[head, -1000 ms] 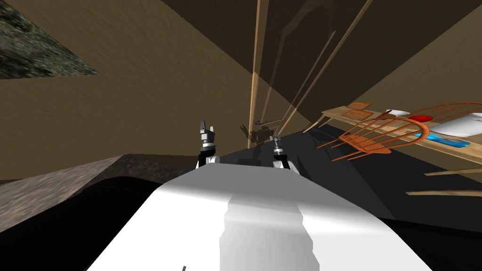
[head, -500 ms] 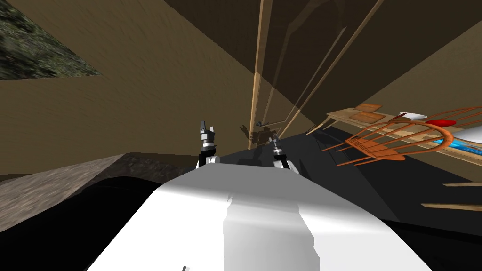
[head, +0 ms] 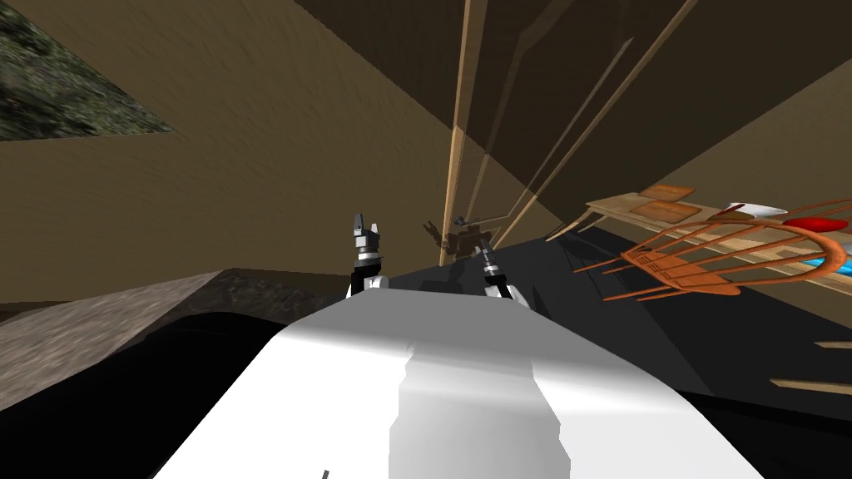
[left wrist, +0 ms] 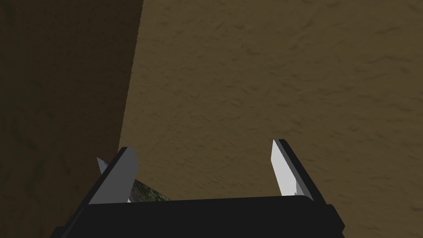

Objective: Pull the door open

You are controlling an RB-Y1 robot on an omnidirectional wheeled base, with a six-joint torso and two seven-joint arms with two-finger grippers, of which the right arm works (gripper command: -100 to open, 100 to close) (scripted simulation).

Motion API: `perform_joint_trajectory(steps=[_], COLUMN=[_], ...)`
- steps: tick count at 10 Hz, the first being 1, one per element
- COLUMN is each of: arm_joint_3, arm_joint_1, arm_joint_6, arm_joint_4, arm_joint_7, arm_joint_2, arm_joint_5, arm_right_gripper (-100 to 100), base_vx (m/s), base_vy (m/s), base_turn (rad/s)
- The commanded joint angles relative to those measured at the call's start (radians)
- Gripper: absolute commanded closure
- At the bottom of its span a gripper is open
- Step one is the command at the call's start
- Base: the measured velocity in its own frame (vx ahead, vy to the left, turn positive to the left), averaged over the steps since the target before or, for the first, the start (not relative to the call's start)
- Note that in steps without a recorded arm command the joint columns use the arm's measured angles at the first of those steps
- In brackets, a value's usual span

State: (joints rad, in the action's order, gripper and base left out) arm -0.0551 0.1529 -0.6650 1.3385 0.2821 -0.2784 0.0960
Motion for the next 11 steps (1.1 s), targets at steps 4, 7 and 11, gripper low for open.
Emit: perform_joint_trajectory(steps=[4, 7, 11], arm_joint_3=[-0.003, -0.005, -0.009], arm_joint_1=[-0.048, -0.072, -0.116], arm_joint_6=[-0.035, -0.054, -0.088], arm_joint_4=[-0.121, -0.194, -0.314], arm_joint_7=[0.036, 0.055, 0.088], arm_joint_2=[-0.029, -0.045, -0.073], arm_joint_5=[0.02, 0.031, 0.05], arm_right_gripper=[-100, -100, -100], base_vx=[0.063, 0.069, 0.086], base_vy=[-0.026, -0.022, -0.041], base_turn=[0.06, 0.048, 0.068])
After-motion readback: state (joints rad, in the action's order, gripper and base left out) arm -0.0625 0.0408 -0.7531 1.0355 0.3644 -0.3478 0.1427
